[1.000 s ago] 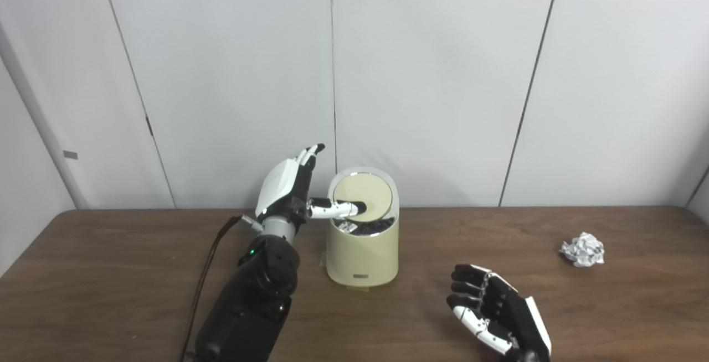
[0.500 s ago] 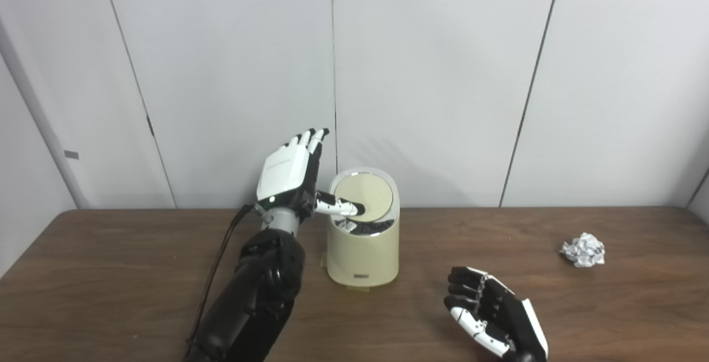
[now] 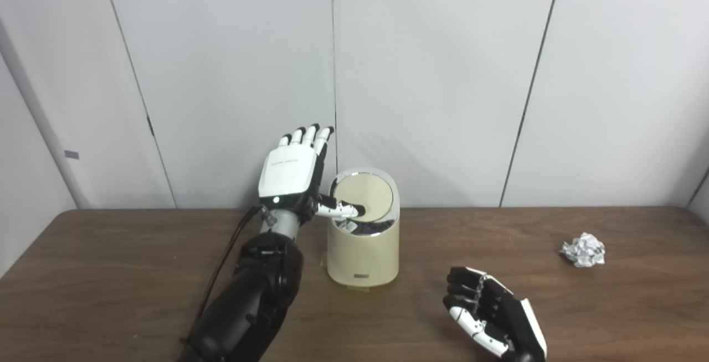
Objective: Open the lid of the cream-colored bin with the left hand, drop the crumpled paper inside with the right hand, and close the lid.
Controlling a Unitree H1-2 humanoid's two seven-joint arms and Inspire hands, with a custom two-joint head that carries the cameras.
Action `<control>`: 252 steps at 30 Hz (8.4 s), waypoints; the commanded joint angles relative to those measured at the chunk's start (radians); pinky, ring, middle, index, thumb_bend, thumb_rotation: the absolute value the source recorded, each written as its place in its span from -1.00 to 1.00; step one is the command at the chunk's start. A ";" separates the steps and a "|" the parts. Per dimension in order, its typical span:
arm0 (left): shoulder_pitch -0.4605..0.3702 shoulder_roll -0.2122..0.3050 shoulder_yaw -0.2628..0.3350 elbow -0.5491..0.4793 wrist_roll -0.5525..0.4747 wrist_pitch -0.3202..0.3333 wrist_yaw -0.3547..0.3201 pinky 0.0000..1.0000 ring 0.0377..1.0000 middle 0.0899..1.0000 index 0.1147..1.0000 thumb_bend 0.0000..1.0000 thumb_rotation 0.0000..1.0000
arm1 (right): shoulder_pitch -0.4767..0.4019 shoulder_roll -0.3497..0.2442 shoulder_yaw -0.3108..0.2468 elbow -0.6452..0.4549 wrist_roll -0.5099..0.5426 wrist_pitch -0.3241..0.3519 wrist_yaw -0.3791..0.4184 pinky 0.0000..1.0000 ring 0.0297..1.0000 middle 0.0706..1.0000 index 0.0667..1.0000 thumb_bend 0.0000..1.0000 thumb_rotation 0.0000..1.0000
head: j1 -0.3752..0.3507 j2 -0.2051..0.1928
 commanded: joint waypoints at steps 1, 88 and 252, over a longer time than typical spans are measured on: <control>-0.032 0.018 -0.008 0.019 0.028 -0.011 -0.021 1.00 1.00 1.00 1.00 1.00 -0.63 | -0.011 0.009 0.009 -0.008 -0.006 -0.026 -0.003 0.22 0.37 0.35 0.29 -0.46 -0.61 | -0.002 0.000; 0.726 -0.144 0.509 -0.215 -0.962 -0.742 -0.041 0.62 0.73 0.72 0.69 -0.29 0.71 | -0.178 -0.335 0.080 -0.202 -0.793 0.040 -0.003 0.33 0.54 0.60 0.59 0.67 -0.23 | -0.099 0.002; 0.723 -0.098 0.573 -0.172 -1.051 -0.727 -0.095 0.33 0.53 0.56 0.56 0.21 0.64 | -0.691 -0.691 0.361 0.378 -0.899 0.410 0.349 -0.28 -0.14 -0.08 -0.11 0.04 -1.00 | -0.450 -0.008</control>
